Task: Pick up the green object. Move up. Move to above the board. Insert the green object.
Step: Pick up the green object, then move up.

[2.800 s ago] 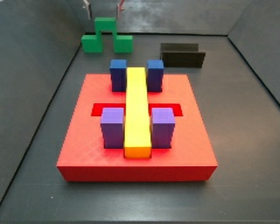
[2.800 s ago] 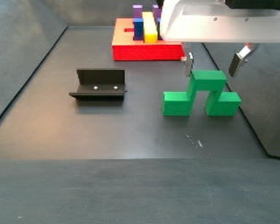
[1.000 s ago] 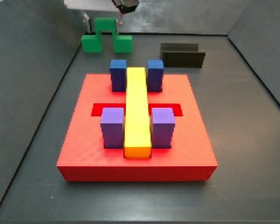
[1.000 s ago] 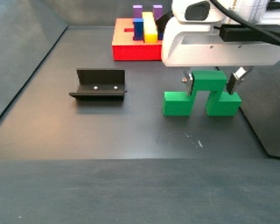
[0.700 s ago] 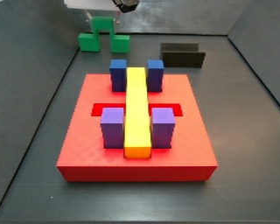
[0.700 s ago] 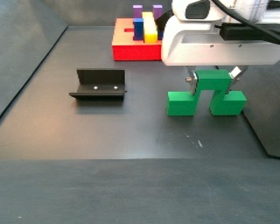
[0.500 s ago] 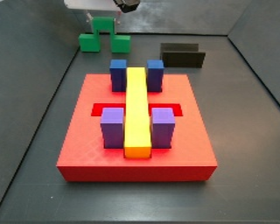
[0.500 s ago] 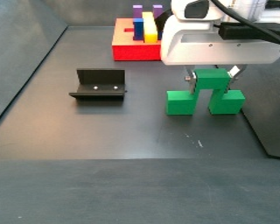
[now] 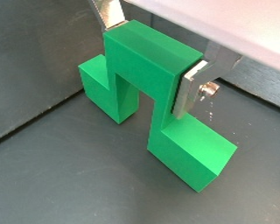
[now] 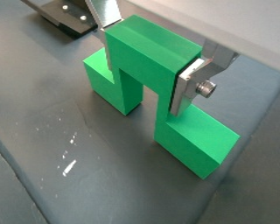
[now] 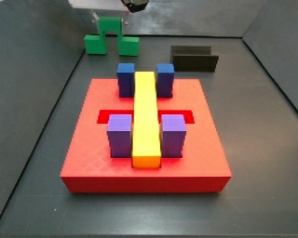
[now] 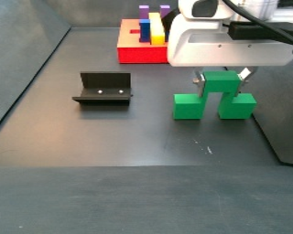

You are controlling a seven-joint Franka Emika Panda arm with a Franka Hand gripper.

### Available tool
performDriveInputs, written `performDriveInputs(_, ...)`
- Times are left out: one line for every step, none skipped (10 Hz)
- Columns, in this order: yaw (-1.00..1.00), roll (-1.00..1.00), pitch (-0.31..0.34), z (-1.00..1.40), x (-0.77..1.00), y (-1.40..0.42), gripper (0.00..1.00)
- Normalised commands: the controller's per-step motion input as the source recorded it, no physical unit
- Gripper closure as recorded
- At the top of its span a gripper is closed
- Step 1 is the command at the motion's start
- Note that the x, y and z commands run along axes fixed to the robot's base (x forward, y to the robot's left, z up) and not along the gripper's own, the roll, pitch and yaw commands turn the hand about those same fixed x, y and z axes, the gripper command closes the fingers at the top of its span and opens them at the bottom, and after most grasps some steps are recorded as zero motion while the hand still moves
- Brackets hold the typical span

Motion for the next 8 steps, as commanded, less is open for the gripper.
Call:
performDriveInputs(0.0,0.0,0.0,0.0,0.0,0.0,1.0)
performDriveInputs(0.0,0.0,0.0,0.0,0.0,0.0,1.0)
performDriveInputs(0.0,0.0,0.0,0.0,0.0,0.0,1.0)
performDriveInputs(0.0,0.0,0.0,0.0,0.0,0.0,1.0)
performDriveInputs(0.0,0.0,0.0,0.0,0.0,0.0,1.0)
performDriveInputs(0.0,0.0,0.0,0.0,0.0,0.0,1.0)
performDriveInputs(0.0,0.0,0.0,0.83,0.0,0.0,1.0)
performDriveInputs(-0.05,-0.01,0.018,0.83,0.03,-0.07,1.0)
